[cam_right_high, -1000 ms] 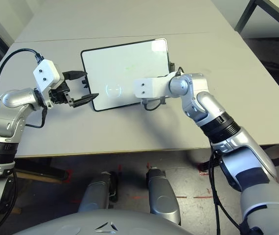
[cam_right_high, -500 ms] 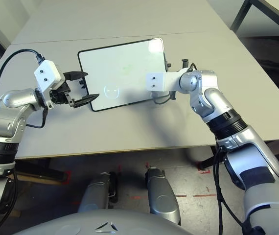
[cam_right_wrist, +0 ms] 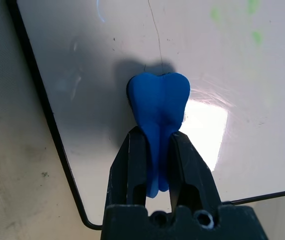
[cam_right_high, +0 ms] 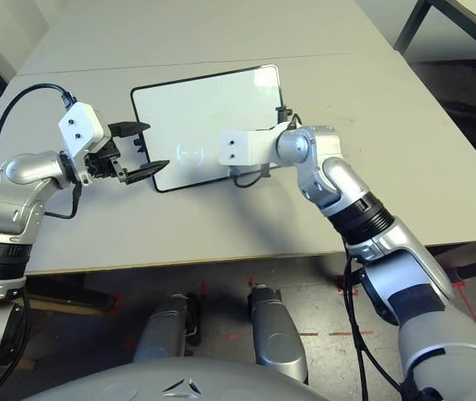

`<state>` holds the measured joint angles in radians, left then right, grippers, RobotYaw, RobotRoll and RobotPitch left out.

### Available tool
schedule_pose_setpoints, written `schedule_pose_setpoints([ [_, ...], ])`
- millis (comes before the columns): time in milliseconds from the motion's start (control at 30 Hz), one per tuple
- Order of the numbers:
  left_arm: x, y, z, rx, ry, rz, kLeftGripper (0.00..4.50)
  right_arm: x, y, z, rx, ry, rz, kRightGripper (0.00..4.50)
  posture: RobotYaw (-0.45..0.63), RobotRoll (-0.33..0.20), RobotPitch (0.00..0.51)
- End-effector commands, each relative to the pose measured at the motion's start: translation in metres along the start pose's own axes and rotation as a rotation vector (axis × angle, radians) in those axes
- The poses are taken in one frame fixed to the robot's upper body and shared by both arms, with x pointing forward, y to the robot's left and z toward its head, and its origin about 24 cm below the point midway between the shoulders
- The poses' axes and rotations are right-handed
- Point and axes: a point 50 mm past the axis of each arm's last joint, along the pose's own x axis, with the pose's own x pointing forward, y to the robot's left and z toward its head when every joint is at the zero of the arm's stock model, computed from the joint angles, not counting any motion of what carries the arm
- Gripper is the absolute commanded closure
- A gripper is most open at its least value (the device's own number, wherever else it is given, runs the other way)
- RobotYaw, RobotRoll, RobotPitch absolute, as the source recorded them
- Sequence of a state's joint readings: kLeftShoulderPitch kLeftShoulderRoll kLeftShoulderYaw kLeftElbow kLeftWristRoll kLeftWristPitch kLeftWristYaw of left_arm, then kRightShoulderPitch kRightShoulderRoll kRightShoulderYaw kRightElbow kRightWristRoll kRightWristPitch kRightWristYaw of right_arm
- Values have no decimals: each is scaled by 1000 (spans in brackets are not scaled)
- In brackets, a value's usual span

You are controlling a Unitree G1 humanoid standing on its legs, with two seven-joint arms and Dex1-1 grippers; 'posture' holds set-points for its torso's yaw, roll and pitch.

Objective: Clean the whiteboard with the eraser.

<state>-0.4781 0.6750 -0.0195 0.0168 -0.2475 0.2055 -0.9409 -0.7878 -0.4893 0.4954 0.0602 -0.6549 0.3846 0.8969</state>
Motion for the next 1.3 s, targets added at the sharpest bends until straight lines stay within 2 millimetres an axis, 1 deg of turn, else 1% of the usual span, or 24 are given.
schedule_pose_setpoints([
  [33,1,-2,-2,3,15,-6,0,2,11,-15,-2,66,51,4102,-210,0,143],
  [133,1,-2,-2,3,14,-5,0,-1,10,-28,3,107,42,4102,-212,0,141],
  [233,2,-2,-3,1,13,-6,0,-5,8,-35,16,130,34,4102,-215,0,140],
  [500,3,-2,-2,2,7,-11,0,-16,8,-62,46,227,30,4102,-222,0,140],
  [633,3,-2,-2,3,8,-12,0,-18,5,-71,53,254,17,4102,-223,0,140],
  [733,4,-2,-2,3,8,-12,0,-17,3,-68,57,245,12,4102,-223,0,140],
  [867,3,-1,-2,2,9,-9,0,-15,2,-58,70,203,15,4102,-221,0,143],
  [1067,2,-2,-3,-1,13,-5,0,-15,-6,-45,68,158,-7,4102,-218,0,144],
  [1200,2,-2,-3,-4,12,-3,0,-9,-10,-25,61,94,-16,4102,-213,0,144],
  [1300,2,-3,-3,-5,11,-2,0,-7,-15,-15,59,64,-28,4102,-211,0,144],
])
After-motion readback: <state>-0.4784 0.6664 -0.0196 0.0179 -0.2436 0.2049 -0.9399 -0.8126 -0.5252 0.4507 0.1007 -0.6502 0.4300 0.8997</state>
